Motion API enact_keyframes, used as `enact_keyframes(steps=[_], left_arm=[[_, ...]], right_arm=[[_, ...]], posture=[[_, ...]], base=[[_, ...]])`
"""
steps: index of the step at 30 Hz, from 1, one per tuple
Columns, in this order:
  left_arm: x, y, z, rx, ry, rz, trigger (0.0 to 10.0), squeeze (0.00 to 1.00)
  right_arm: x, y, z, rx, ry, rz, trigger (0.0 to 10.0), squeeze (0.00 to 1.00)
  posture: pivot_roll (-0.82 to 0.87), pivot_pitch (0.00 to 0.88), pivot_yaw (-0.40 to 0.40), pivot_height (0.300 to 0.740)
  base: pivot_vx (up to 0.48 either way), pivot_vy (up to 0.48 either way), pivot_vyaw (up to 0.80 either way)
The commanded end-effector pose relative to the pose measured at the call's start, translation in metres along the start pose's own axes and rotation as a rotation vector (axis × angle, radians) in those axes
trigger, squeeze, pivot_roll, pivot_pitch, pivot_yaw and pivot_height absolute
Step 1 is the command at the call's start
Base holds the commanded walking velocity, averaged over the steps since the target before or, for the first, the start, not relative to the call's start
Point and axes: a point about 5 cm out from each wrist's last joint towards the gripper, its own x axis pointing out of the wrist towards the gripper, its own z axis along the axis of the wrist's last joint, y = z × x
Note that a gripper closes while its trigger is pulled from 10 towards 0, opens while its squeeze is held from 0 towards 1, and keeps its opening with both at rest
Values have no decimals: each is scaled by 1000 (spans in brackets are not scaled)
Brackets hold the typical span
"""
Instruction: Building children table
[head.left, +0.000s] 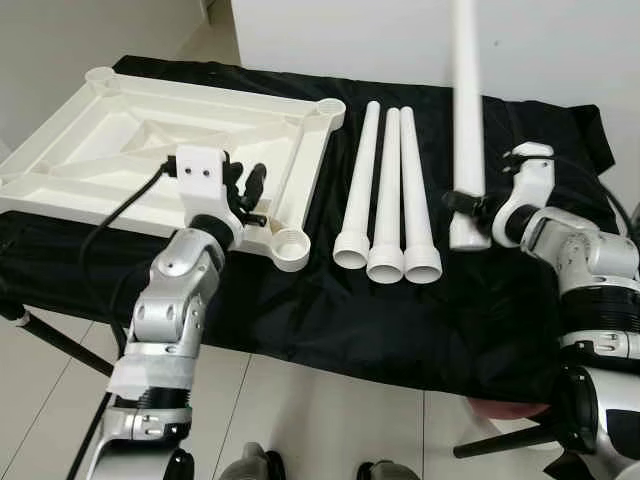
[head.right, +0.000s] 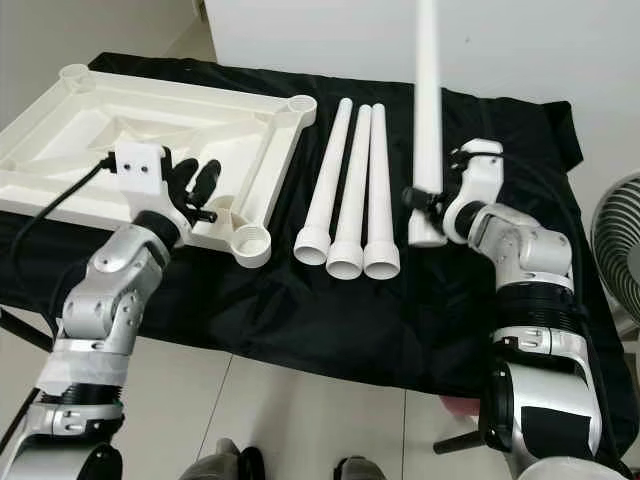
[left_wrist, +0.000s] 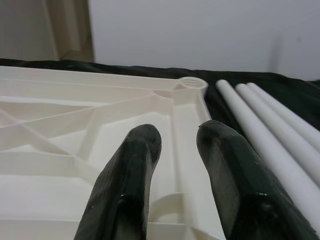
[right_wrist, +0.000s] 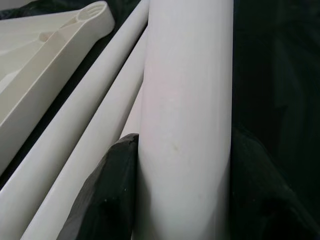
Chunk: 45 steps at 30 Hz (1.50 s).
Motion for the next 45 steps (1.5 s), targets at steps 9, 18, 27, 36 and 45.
enact_keyframes(steps=[9, 18, 27, 36, 45], left_arm=[[10, -6, 6, -24, 16, -223, 10000, 1000], [32, -7, 32, -81, 20, -365, 10000, 1000], [48, -6, 36, -171, 77, -394, 10000, 0], [51, -20, 44, -328, 89, -493, 10000, 0], [37, -31, 10, -462, 165, -523, 10000, 0]], right_arm=[[5, 24, -11, -65, -159, 30, 10000, 0], [10, 50, -14, -202, -269, 83, 10000, 0], [6, 73, -15, -263, -373, 242, 10000, 0], [-1, 94, -20, -328, -428, 385, 10000, 0], [-12, 111, -40, -349, -426, 517, 10000, 0]], posture=[[-133, 102, 65, 740], [-126, 99, 78, 740], [-129, 105, 81, 740], [-132, 103, 83, 740], [-150, 86, 100, 740]], base=[[0, 0, 0], [0, 0, 0], [0, 0, 0], [0, 0, 0], [0, 0, 0]])
